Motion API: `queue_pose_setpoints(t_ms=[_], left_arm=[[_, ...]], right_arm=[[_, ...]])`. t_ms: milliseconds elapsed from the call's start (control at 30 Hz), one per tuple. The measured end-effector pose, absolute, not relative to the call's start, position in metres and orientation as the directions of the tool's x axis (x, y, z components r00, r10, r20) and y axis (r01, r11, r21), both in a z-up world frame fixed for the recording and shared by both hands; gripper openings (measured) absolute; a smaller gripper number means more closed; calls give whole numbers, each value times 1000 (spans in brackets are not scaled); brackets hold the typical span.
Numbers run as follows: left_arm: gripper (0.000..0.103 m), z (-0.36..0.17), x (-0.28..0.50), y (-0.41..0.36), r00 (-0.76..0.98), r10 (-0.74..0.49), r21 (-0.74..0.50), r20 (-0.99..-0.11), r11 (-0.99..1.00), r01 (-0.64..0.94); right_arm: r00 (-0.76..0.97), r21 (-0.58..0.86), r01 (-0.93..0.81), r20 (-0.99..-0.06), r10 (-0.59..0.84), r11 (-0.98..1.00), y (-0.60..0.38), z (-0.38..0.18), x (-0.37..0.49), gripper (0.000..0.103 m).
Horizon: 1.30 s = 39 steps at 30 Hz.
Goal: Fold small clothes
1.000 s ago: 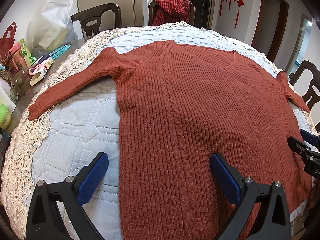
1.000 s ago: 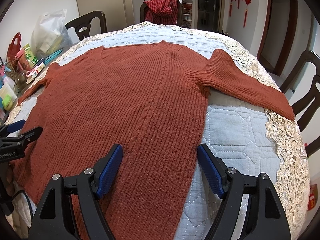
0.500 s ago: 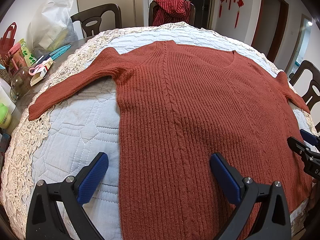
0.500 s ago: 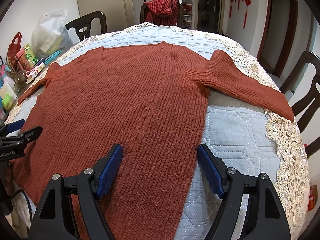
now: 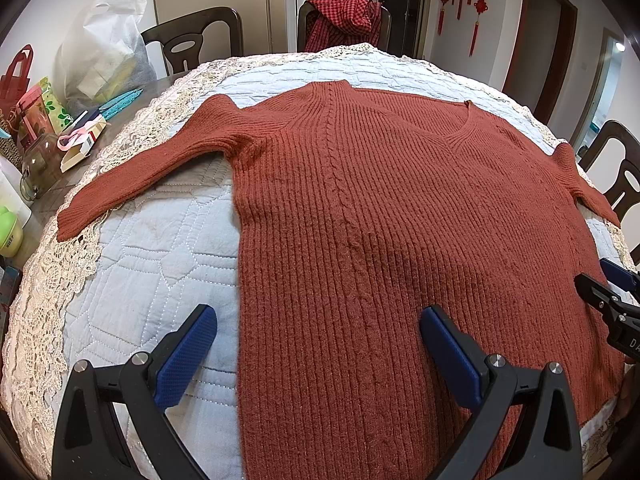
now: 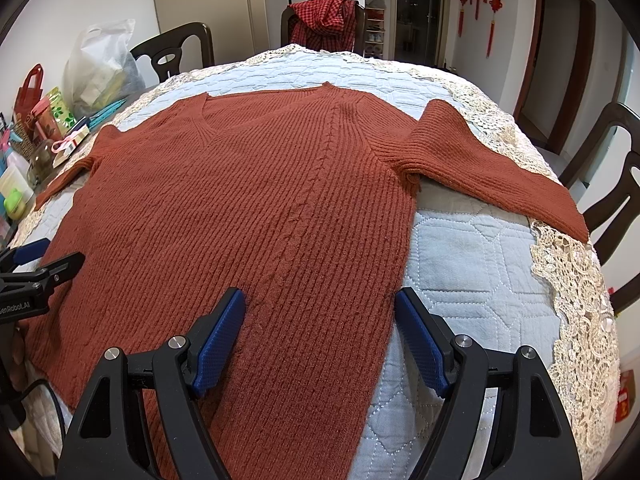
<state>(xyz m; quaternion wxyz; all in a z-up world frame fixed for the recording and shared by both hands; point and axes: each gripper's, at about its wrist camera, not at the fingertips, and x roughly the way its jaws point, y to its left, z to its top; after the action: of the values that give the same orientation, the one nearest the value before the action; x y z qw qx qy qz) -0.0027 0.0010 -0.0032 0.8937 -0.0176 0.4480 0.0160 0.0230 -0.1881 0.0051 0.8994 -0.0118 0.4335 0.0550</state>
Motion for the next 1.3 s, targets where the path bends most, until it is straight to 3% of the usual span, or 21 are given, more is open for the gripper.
queue_pose_setpoints(t_ms=[933, 1300], left_arm=[[103, 2, 1, 3, 587, 7, -28, -810, 998, -51], [102, 15, 14, 45, 621, 56, -49, -782, 987, -151]], right_arm=[[593, 27, -112, -800, 89, 993, -191, 12, 25, 77], [622, 37, -165, -772, 133, 986, -177, 28, 32, 77]])
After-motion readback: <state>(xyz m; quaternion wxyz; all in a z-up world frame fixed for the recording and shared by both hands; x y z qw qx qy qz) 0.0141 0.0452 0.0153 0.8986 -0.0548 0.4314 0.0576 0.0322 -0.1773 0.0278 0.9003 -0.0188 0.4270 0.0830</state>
